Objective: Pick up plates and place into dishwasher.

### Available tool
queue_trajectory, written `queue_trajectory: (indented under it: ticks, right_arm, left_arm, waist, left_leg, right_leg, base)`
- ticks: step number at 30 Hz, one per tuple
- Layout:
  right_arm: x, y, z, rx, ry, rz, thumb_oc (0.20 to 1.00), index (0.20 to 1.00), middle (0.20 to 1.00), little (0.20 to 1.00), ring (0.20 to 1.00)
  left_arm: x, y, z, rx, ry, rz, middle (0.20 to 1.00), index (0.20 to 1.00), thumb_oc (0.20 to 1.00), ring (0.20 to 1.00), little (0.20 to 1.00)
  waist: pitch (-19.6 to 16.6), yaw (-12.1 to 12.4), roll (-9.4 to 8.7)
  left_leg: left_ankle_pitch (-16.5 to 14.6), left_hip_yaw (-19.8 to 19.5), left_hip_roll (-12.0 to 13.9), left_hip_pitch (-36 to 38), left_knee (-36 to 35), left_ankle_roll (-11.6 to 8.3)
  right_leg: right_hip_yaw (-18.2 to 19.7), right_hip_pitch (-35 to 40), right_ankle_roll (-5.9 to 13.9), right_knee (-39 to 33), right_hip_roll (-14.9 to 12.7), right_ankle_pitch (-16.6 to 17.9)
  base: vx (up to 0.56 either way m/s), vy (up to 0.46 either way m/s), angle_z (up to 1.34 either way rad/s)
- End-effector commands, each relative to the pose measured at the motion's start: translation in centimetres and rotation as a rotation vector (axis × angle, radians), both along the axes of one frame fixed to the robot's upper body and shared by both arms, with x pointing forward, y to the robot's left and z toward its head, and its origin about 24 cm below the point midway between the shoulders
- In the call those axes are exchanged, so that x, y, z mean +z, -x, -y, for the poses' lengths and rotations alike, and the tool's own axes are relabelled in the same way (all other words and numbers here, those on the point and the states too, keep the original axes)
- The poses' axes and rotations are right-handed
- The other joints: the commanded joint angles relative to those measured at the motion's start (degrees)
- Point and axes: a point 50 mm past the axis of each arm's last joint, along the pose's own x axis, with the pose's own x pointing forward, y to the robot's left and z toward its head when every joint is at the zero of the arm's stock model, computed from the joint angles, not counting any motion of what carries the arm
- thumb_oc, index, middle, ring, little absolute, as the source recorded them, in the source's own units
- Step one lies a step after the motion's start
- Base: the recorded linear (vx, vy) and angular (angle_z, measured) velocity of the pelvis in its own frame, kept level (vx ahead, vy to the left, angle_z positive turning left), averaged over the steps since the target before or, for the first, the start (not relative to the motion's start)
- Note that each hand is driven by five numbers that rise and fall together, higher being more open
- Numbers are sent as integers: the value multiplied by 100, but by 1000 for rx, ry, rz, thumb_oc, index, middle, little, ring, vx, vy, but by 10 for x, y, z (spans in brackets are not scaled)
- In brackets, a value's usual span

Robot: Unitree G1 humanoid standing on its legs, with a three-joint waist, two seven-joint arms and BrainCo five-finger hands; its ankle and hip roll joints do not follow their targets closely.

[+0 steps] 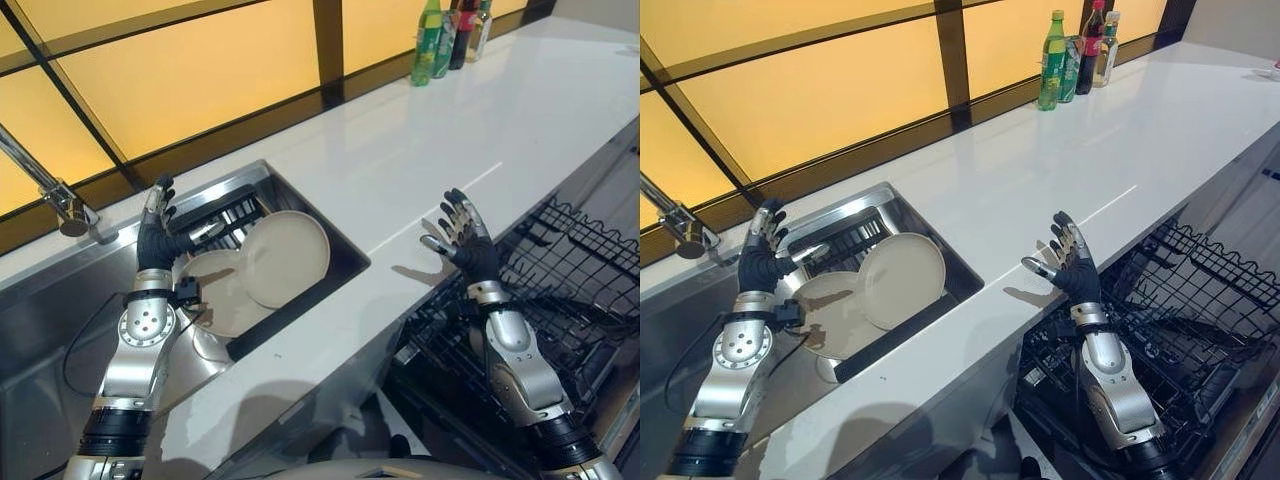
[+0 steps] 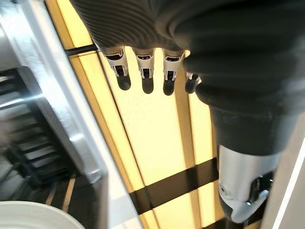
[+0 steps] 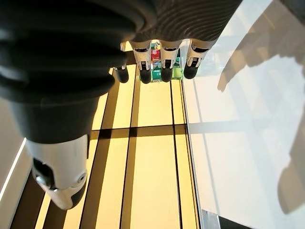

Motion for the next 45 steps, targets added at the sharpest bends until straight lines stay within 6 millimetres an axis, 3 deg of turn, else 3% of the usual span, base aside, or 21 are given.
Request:
queue_trajectory:
  ticks: [1,6,11,23,34,40,45]
  right_arm:
    - [12,4,-3,27,-18,65,1000,1000,1000,1000,1000]
    - [15,2,-2,29,-6,70,1000,1000,1000,1000,1000]
    - [25,-7,-1,26,9,98,1000,1000,1000,1000,1000]
    - [35,-16,-2,23,49,142,1000,1000,1000,1000,1000]
    - [47,-21,-3,17,60,199,1000,1000,1000,1000,1000]
    - [49,-22,-7,11,72,205,1000,1000,1000,1000,1000]
    - [50,-21,-4,4,76,199,1000,1000,1000,1000,1000]
  left_arm:
    - [22,-10,-9,-2,-165,43,1000,1000,1000,1000,1000]
    - [17,-14,-6,-28,-135,15,1000,1000,1000,1000,1000]
    - [17,-24,-2,-57,-264,-36,1000,1000,1000,1000,1000]
    - [30,-44,-7,-24,-242,-8,1000,1000,1000,1000,1000]
    - [56,-52,-23,115,-367,62,1000,1000,1000,1000,1000]
    - [50,-57,-37,162,-379,-34,1000,1000,1000,1000,1000]
    - [41,-61,-36,57,-303,-136,1000,1000,1000,1000,1000]
  waist:
    - [-209,-110,-394]
    - [-23,-129,-385]
    - [259,-174,-341]
    - [831,-294,-349]
    - [1221,-271,-427]
    - [1257,-249,-444]
    - [1271,-254,-456]
  left_leg:
    - [17,-119,-255,-628,359,152]
    - [-19,-105,-284,-801,557,186]
    - [-17,-108,-319,-1115,811,200]
    - [-31,-13,-395,-1566,1195,254]
    - [-22,24,-438,-1998,1417,281]
    - [-35,-10,-472,-2087,1495,284]
    - [-36,9,-452,-2070,1523,286]
  right_leg:
    - [-12,107,482,510,-590,-659]
    - [84,-86,526,659,-649,-637]
    - [228,-370,570,776,-684,-575]
    - [407,-663,653,877,-809,-484]
    - [478,-997,674,951,-883,-397]
    - [459,-1028,668,948,-899,-383]
    - [445,-1006,668,986,-895,-408]
  base:
    - [68,56,-3]
    - [29,44,-5]
    - [-26,34,-8]
    - [-4,41,-10]
    - [-28,19,-3]
    - [0,0,0]
    - [36,12,0]
